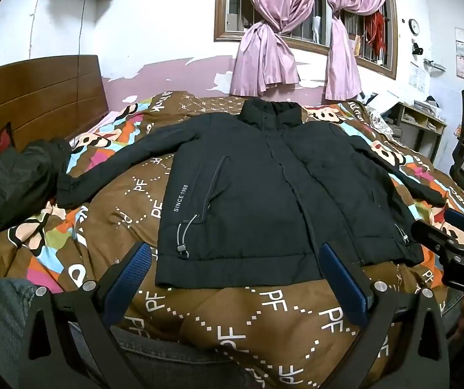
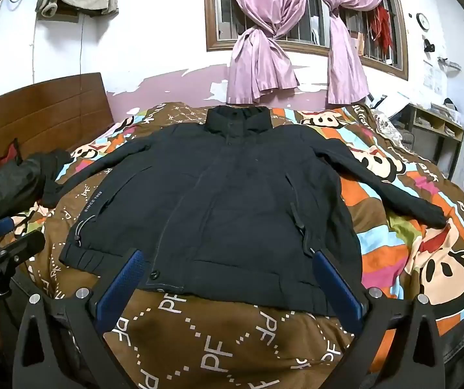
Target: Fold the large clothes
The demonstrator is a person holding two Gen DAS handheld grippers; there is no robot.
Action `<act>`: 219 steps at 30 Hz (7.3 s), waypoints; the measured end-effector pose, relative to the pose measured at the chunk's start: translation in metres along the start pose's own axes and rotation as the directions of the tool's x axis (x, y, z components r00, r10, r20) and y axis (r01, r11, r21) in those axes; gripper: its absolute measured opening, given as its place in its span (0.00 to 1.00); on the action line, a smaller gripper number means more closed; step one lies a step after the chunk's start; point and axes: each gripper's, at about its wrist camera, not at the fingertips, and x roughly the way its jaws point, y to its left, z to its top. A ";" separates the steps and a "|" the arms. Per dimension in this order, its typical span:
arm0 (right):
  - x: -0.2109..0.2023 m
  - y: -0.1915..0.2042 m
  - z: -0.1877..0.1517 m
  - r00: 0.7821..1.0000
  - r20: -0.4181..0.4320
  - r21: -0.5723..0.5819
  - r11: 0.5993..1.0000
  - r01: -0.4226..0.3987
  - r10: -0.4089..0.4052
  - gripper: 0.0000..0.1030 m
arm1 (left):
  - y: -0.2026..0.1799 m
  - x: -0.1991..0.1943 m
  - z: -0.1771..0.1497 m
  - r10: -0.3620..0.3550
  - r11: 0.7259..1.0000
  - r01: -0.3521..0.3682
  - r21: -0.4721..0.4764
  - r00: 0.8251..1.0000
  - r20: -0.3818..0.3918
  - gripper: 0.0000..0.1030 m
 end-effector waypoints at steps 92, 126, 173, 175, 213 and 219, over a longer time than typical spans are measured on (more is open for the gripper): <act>-0.002 -0.007 -0.001 1.000 0.000 0.013 1.000 -0.007 0.007 1.00 | 0.000 0.000 0.000 -0.004 1.000 0.004 -0.002 1.000 -0.001 0.98; 0.035 -0.043 0.199 0.981 0.098 -0.271 0.944 0.188 -0.168 1.00 | -0.027 0.083 0.194 0.021 0.999 -0.024 0.037 0.997 0.081 0.98; 0.205 -0.490 0.025 0.884 -0.416 0.843 0.275 0.463 -0.213 1.00 | -0.199 0.415 0.201 -0.304 0.915 0.346 0.208 0.930 -0.208 0.98; 0.203 -0.492 0.011 0.914 -0.366 0.889 0.226 0.398 -0.174 1.00 | -0.216 0.422 0.196 -0.279 0.910 0.327 0.254 0.937 -0.208 0.98; 0.277 -0.071 0.218 0.984 0.010 -0.147 0.974 -0.174 0.177 0.07 | 0.064 0.320 0.237 -0.502 0.843 0.461 -0.278 0.860 -0.096 0.98; 0.315 0.000 0.149 0.959 -0.234 -0.393 0.886 -0.244 0.160 0.16 | 0.098 0.321 0.223 -0.580 0.763 0.505 -0.403 0.811 -0.082 0.97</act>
